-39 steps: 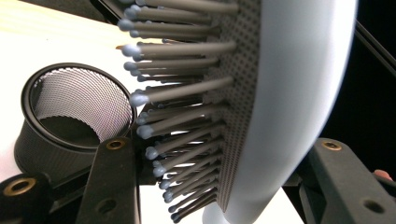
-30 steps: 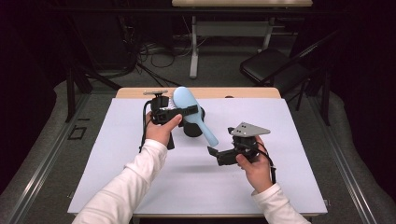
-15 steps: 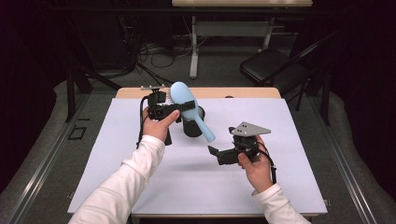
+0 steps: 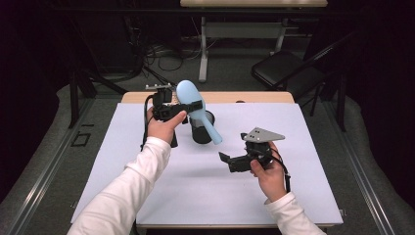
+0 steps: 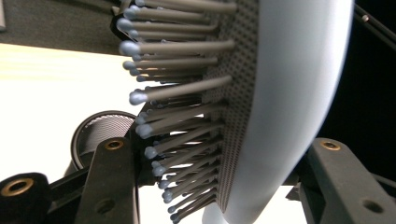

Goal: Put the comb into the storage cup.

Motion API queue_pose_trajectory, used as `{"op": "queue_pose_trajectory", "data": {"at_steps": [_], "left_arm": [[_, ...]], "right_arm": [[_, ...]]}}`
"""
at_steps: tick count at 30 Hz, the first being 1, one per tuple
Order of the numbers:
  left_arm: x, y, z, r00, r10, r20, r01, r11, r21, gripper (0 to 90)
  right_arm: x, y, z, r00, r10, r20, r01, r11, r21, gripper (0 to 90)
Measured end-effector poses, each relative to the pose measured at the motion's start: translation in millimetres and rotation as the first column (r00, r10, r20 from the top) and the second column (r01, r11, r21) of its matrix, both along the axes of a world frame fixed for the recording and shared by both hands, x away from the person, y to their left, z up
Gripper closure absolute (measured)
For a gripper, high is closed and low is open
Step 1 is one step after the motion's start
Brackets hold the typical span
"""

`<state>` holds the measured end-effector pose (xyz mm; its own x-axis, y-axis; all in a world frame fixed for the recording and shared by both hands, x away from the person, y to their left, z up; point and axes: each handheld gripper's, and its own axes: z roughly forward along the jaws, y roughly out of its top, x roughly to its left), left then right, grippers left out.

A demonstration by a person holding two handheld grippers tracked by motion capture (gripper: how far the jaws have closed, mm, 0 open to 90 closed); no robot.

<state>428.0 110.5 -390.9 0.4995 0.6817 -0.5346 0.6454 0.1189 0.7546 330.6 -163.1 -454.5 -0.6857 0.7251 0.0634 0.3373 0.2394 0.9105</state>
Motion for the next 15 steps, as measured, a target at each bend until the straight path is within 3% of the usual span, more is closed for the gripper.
{"op": "queue_pose_trajectory", "data": {"at_steps": [15], "left_arm": [[4.5, 0.0, 6.8, 0.9994, 0.02, 0.029, -0.021, 0.9994, 0.027, 48.3]], "right_arm": [[0.8, -0.8, -0.7, 1.0, -0.001, -0.002, 0.001, 1.0, -0.009, 0.0]]}}
